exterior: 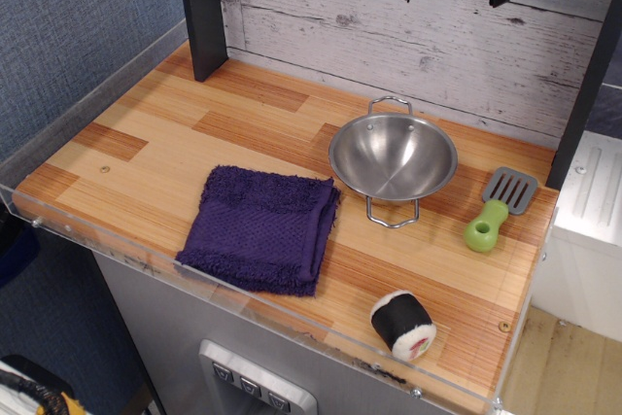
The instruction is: Move the blue cloth away from edge of the table.
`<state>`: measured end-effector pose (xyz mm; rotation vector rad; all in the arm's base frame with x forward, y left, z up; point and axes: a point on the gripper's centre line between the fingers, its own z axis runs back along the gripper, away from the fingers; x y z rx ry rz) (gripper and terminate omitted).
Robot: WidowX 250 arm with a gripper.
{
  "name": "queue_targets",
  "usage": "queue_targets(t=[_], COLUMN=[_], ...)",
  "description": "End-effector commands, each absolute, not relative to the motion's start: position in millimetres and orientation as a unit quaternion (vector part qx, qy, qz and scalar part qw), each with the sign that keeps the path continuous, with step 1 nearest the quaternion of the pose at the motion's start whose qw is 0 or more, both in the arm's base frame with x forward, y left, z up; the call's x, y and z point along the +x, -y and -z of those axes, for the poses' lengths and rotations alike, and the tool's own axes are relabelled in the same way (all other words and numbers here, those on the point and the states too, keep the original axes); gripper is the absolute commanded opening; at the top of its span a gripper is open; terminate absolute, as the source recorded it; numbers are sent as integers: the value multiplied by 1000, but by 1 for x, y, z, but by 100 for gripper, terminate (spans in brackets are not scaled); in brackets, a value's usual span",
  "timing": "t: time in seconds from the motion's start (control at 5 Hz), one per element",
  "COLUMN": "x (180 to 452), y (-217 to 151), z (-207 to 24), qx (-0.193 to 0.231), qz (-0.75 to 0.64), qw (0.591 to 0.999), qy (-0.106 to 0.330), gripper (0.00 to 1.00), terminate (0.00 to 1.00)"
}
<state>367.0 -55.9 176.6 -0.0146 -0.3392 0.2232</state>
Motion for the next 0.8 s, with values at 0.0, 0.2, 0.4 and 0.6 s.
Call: queue_targets(t=[0.0, 0.2, 0.4, 0.6], x=[367, 343, 326, 304], y=[56, 46, 42, 34], z=[-177, -171, -165, -159], qx=[-7, 24, 28, 15], qz=[-111, -117, -120, -135], qw=[979, 980, 981, 975], qy=[168, 156, 151, 177], gripper=[100, 100, 100, 100], terminate=[0, 0, 0, 0])
